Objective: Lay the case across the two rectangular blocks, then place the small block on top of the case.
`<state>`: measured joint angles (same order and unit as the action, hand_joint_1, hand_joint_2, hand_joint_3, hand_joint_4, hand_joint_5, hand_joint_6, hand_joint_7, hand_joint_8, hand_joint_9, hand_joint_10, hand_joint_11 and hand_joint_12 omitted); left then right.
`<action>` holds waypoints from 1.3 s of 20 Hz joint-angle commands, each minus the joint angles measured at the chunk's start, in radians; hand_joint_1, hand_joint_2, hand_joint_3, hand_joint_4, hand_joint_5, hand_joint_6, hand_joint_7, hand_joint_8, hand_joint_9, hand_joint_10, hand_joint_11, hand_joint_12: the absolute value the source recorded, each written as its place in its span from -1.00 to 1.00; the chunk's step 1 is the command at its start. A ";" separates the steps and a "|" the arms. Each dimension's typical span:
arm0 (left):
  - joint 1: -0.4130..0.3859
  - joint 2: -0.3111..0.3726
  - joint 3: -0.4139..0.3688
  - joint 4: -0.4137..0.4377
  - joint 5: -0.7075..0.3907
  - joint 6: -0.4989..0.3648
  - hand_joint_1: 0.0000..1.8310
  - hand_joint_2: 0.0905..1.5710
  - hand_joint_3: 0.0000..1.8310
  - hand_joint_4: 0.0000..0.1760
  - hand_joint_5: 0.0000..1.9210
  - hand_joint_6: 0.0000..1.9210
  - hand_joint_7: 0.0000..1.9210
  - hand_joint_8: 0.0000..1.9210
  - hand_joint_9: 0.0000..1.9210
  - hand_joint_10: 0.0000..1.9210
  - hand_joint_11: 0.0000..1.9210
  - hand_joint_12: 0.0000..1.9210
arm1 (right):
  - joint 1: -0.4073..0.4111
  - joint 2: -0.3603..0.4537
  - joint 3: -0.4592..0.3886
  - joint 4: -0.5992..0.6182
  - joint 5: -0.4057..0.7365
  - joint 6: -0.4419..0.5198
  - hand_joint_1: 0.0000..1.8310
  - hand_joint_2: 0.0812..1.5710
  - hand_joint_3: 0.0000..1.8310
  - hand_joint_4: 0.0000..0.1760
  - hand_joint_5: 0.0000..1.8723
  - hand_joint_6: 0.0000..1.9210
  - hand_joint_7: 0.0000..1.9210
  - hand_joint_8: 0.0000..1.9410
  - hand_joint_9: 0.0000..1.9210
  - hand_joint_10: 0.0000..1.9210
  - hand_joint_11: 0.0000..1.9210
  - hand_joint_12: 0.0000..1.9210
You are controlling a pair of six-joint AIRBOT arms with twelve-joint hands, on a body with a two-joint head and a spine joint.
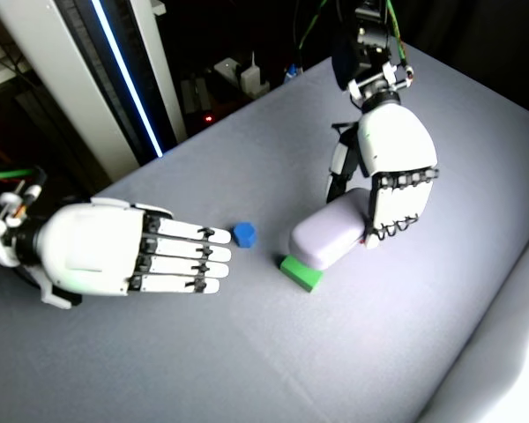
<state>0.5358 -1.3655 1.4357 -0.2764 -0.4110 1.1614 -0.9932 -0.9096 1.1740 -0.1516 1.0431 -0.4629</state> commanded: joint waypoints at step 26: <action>0.084 0.237 -0.265 0.090 -0.454 -0.080 0.02 0.05 -0.99 0.24 -0.83 -1.00 -0.61 -1.00 -0.60 -0.99 -1.00 0.10 | 0.012 0.002 0.002 0.029 0.115 0.024 -0.06 0.51 -1.00 -1.00 -0.56 -1.00 -0.68 -1.00 -0.73 -1.00 -1.00 -0.24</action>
<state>0.6281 -1.1305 1.1591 -0.1944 -0.7139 1.0828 -0.9932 -0.9104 1.1740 -0.1528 1.0439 -0.4454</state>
